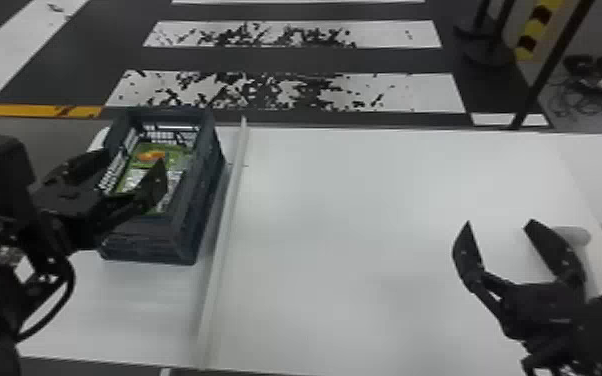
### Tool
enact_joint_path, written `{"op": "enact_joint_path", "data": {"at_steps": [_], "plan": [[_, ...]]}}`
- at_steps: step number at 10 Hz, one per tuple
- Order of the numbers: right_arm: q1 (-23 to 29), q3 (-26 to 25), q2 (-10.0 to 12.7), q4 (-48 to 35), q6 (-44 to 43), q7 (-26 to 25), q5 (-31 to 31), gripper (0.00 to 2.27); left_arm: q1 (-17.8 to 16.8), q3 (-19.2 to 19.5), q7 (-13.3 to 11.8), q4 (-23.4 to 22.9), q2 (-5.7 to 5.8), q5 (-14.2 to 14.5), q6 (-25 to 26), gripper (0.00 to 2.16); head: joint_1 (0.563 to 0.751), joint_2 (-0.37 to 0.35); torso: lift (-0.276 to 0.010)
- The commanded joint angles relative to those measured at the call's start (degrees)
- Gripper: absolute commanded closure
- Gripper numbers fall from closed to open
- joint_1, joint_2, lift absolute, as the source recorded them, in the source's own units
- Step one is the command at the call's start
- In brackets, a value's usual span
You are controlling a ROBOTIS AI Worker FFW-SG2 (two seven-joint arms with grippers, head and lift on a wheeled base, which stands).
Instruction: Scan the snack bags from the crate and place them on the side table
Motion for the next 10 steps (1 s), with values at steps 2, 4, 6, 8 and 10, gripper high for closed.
{"op": "enact_joint_path", "data": {"at_steps": [2, 4, 6, 8, 10], "plan": [[0.9, -0.1, 0.0, -0.1, -0.1, 0.0, 0.0, 0.08, -9.4, 4.0, -2.9, 7.3, 4.87, -2.3, 2.8, 0.14, 0.695, 0.137, -0.094], [1.2, -0.3, 0.0, -0.1, -0.1, 0.0, 0.0, 0.08, -16.7, 3.8, -8.3, 15.2, 8.12, -8.5, 2.8, 0.14, 0.695, 0.174, -0.094], [1.1, -0.1, 0.1, 0.0, 0.1, 0.0, 0.1, 0.08, -23.3, 1.1, -15.2, 23.2, 7.68, -18.3, 2.5, 0.14, 0.695, 0.193, -0.094], [1.0, 0.0, 0.0, 0.0, 0.1, 0.0, 0.1, 0.08, -26.5, -2.7, -18.5, 28.9, 8.04, -25.6, 1.4, 0.14, 0.695, 0.196, -0.094], [0.5, 0.2, -0.4, 0.1, 0.2, 0.1, 0.1, 0.08, -28.6, -4.9, -21.8, 34.0, 8.04, -30.4, 1.4, 0.14, 0.695, 0.187, -0.094]]}}
